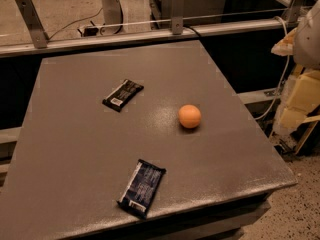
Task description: Move orange near rxbar blueberry
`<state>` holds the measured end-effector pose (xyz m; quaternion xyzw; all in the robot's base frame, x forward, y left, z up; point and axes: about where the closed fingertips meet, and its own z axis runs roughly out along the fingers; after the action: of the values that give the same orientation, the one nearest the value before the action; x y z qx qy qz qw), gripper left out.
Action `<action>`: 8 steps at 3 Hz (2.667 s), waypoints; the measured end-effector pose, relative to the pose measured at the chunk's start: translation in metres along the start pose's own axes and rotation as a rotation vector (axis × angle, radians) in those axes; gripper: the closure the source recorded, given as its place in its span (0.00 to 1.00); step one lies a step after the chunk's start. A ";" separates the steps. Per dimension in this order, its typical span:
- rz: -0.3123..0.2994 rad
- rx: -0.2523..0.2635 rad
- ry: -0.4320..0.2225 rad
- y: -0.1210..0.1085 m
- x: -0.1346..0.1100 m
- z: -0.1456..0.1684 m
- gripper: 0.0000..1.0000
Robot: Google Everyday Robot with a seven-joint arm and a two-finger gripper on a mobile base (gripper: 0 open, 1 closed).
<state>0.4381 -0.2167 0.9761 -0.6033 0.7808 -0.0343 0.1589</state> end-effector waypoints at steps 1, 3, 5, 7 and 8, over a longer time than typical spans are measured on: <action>0.000 0.000 0.000 0.000 0.000 0.000 0.00; -0.043 -0.028 -0.092 -0.015 -0.034 0.046 0.00; -0.080 -0.140 -0.137 -0.001 -0.071 0.117 0.00; -0.099 -0.186 -0.149 0.005 -0.096 0.152 0.00; -0.099 -0.200 -0.157 0.004 -0.105 0.164 0.00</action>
Offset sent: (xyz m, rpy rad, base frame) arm 0.0379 0.0256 -0.0228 0.1085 -0.0250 0.0579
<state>0.5048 -0.0932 0.8415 -0.6549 0.7346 0.0832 0.1566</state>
